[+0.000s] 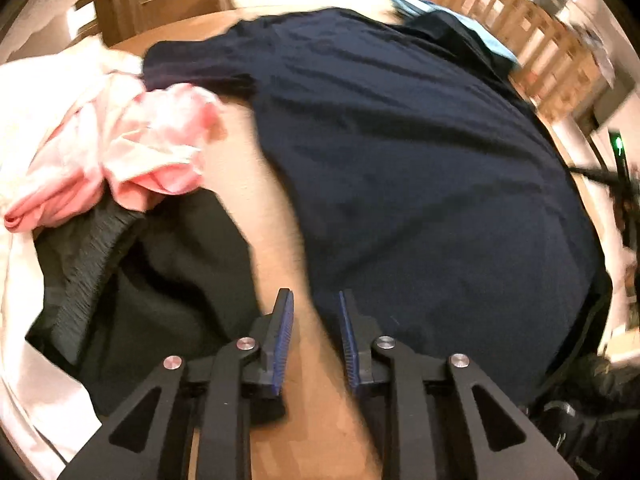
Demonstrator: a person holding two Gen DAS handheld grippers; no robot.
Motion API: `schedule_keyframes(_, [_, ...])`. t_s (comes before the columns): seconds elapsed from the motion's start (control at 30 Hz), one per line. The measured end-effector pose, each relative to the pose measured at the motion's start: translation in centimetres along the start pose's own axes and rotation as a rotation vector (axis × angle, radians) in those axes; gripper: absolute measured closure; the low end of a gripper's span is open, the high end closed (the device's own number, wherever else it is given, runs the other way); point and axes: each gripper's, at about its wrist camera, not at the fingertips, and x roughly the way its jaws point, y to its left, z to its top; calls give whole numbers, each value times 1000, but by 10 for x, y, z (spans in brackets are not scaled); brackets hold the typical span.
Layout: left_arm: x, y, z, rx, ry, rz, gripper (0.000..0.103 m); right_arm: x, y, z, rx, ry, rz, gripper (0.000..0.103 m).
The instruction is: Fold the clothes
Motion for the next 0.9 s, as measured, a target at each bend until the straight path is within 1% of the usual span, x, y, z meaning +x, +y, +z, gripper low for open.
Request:
schedule_keyframes(0.07, [-10,-7,-19,-19,1,-37,70,-13,-3,-18,12,-4,31,74])
schedule_keyframes(0.13, [-17,-15,-43,-40,4,-70,64,-23,-10,-41,46,3,76,74])
schedule_keyframes(0.23, [-25,-28,-81,-85,26,-79,63,-33,-18,-81,96,22,115,74])
schedule_keyframes(0.33, [-35,-37,-116,-131,33,-118,63,-46,-23,-113,149,18,149,74])
schedule_keyframes(0.43, [-38,-48,-137,-159,34,-162,63,-52,-19,-132,157,27,205,74])
schedule_keyframes(0.5, [-37,-54,-143,-170,38,-186,62,-54,-15,-137,138,38,218,73])
schedule_keyframes(0.57, [-36,-60,-147,-170,41,-209,62,-52,-10,-141,126,55,231,69])
schedule_keyframes(0.63, [-36,-67,-146,-157,40,-222,62,-46,-5,-144,122,83,249,69])
schedule_keyframes(0.7, [-37,-73,-144,-137,36,-232,62,-39,1,-146,104,114,230,69])
schedule_keyframes(0.77, [-35,-84,-139,-107,36,-217,65,-32,5,-148,91,124,217,69])
schedule_keyframes(0.8, [-34,-88,-137,-90,41,-207,67,-29,6,-148,85,128,212,69])
schedule_keyframes(0.87, [-32,-94,-135,-60,48,-184,83,-23,9,-150,80,137,203,69])
schedule_keyframes(0.9, [-32,-94,-133,-50,47,-170,85,-19,9,-152,81,145,202,69])
